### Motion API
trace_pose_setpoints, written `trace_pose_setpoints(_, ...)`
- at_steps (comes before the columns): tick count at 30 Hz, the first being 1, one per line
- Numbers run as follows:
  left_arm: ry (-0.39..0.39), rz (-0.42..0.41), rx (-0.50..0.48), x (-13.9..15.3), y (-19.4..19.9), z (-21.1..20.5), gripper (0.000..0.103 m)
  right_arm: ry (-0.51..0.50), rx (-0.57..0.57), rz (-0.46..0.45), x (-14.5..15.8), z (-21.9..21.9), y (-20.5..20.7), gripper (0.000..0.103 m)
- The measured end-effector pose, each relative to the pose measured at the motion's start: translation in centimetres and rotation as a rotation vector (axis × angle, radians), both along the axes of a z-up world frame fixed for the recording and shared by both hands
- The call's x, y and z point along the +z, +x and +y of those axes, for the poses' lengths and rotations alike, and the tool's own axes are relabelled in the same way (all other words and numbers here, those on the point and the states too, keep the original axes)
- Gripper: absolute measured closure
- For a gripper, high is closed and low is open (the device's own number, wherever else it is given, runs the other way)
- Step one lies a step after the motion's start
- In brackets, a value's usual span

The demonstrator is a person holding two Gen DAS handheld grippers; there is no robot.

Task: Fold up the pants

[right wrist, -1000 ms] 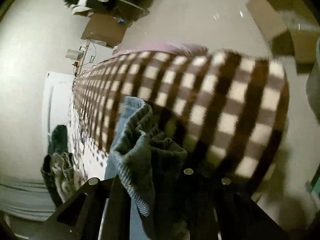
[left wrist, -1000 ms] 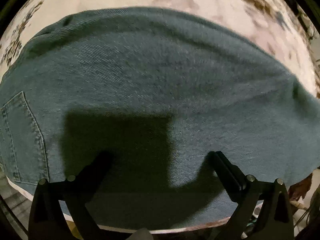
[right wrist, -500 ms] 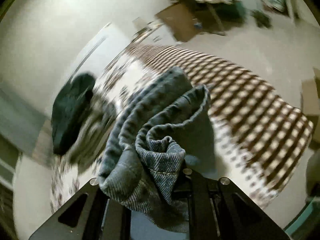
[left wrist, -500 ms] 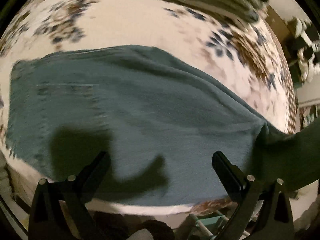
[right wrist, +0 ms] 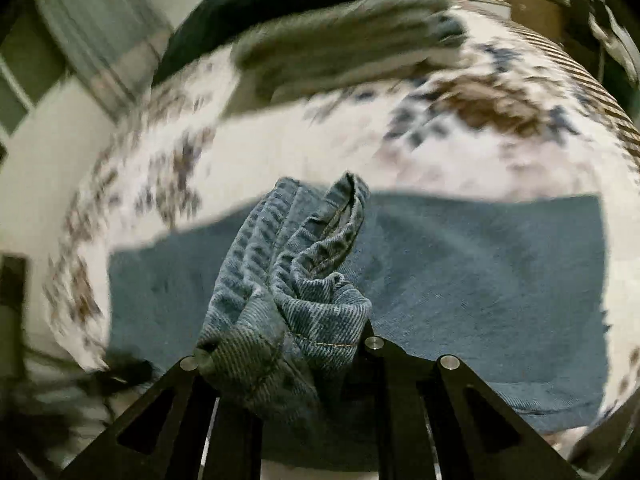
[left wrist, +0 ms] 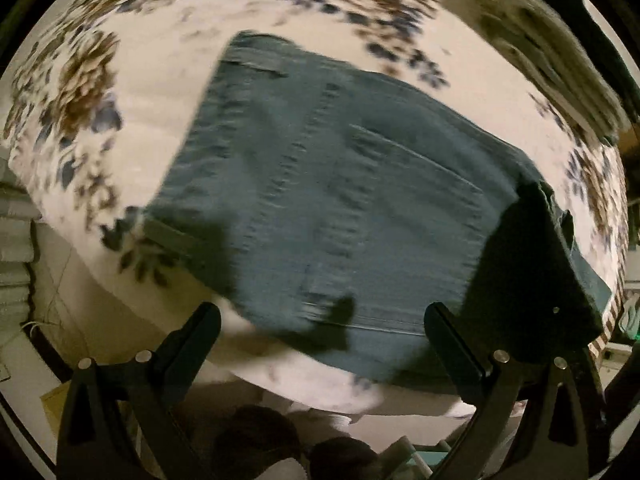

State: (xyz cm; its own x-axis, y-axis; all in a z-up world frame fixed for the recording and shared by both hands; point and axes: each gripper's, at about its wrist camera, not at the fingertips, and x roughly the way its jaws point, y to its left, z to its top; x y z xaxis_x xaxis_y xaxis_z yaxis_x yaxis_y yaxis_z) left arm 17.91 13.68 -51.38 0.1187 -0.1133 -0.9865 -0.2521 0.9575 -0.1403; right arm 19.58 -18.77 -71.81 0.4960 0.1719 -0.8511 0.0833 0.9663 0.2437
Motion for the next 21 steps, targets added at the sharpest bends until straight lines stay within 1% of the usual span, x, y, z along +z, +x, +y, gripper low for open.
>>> trace_pose_setpoints(5,-0.021,-0.013,-0.003,-0.5,0.9,0.8,0.000,-0.106,0.024,0.033,-2.6,2.0,0.7,0.089)
trace_pose_setpoints(6,-0.031,-0.021,-0.007,-0.4,1.3,0.6,0.000,-0.124,0.036,0.052,-3.0,2.3,0.9,0.085)
trace_pose_setpoints(7,-0.045,-0.027,-0.011,-0.2,1.7,0.4,0.000,-0.131,0.048,0.082,-3.0,2.5,1.1,0.085)
trace_pose_setpoints(8,-0.063,-0.038,-0.018,0.1,2.2,0.2,0.000,-0.114,0.060,0.119,-3.5,2.4,1.3,0.081)
trace_pose_setpoints(9,-0.075,-0.046,-0.025,0.3,2.6,-0.2,0.000,-0.062,0.082,0.153,-3.7,2.2,1.4,0.068)
trace_pose_setpoints(10,-0.088,-0.054,-0.035,0.5,3.1,-0.7,0.000,0.026,0.114,0.183,-3.7,1.8,1.3,0.061)
trace_pose_setpoints(11,-0.102,-0.062,-0.049,0.8,3.7,-1.4,0.000,0.114,0.142,0.199,-3.6,1.2,1.1,0.045)
trace_pose_setpoints(12,-0.113,-0.066,-0.060,0.7,4.1,-2.0,0.000,0.195,0.154,0.208,-3.2,0.3,0.7,0.041)
trace_pose_setpoints(13,-0.127,-0.071,-0.074,0.8,4.6,-2.7,0.000,0.276,0.147,0.214,-2.7,-1.0,0.2,0.039)
trace_pose_setpoints(15,-0.147,-0.088,-0.122,0.8,5.7,-5.0,0.000,0.338,0.090,0.211,-1.7,-3.7,-0.8,0.034)
trace_pose_setpoints(16,-0.142,-0.090,-0.153,0.5,6.4,-6.1,0.000,0.351,0.030,0.208,-1.2,-6.0,-1.6,0.033)
trace_pose_setpoints(18,-0.134,-0.080,-0.220,-0.7,7.6,-8.7,0.000,0.331,-0.067,0.210,-0.6,-9.5,-2.7,0.032)
trace_pose_setpoints(21,-0.096,-0.091,-0.308,-2.2,8.1,-12.9,0.001,0.294,-0.214,0.208,-0.3,-15.3,-4.4,0.032)
